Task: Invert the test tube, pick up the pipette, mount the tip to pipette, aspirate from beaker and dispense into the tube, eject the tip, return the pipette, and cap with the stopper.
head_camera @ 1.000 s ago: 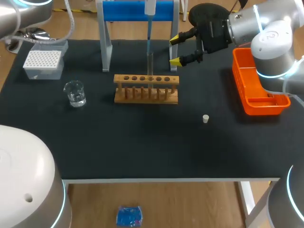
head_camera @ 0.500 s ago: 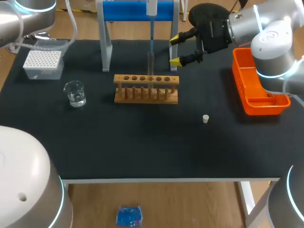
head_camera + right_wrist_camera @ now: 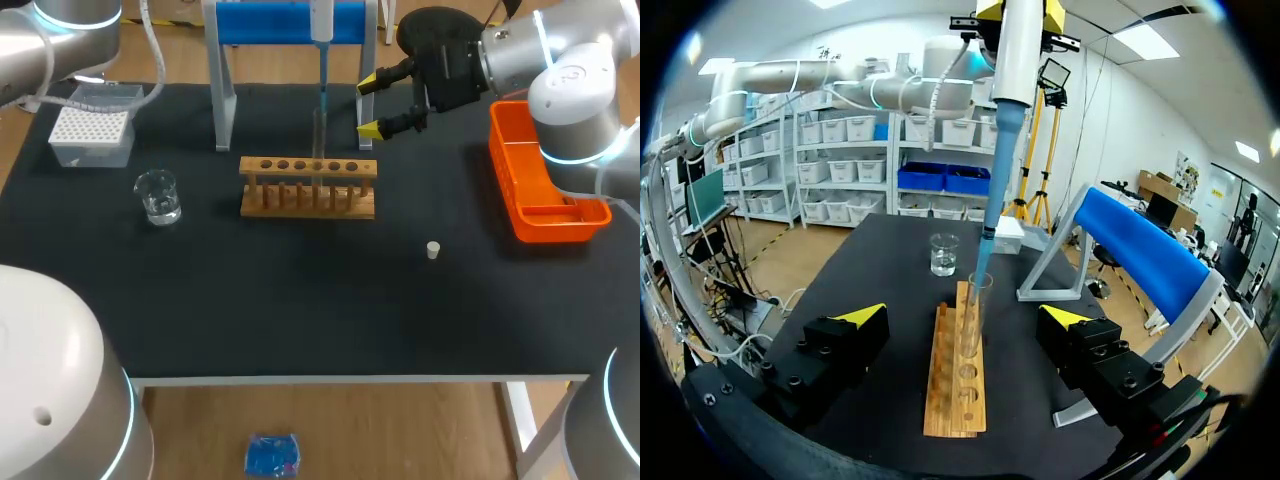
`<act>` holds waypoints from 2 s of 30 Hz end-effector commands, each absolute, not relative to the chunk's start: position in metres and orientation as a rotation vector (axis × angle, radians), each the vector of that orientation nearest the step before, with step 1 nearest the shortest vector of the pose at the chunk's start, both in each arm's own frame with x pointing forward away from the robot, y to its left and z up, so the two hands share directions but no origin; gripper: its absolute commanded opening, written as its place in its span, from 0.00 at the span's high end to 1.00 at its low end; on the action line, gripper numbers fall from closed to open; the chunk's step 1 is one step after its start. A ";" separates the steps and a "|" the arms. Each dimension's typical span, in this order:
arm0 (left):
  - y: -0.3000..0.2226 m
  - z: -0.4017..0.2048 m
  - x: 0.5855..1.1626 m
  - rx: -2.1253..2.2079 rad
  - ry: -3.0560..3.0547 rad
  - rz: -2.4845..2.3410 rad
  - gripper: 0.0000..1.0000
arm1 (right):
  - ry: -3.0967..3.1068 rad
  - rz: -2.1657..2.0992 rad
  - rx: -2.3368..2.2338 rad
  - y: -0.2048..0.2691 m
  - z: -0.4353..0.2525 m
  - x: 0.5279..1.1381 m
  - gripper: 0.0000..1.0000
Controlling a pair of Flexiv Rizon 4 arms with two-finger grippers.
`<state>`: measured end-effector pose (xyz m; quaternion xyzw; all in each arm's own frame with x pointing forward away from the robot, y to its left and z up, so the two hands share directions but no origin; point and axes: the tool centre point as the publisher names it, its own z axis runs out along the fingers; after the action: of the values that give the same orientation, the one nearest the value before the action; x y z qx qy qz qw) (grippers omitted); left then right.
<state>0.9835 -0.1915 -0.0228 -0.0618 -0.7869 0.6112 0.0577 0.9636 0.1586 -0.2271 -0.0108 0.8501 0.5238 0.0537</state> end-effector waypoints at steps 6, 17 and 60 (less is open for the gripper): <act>-0.188 -0.026 0.986 -0.158 -2.435 1.812 1.00 | 2.581 1.592 -0.034 0.159 -0.228 0.964 0.00; -0.186 -0.033 0.987 -0.144 -2.444 1.820 1.00 | 2.581 1.592 -0.034 0.159 -0.228 0.964 0.00; -0.176 -0.059 0.992 -0.073 -2.378 1.916 1.00 | 2.581 1.592 -0.034 0.159 -0.228 0.964 0.00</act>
<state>0.9924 -0.1762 -0.0582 -0.0242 -0.7790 0.6249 0.0447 0.9636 0.1586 -0.2271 -0.0108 0.8501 0.5238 0.0537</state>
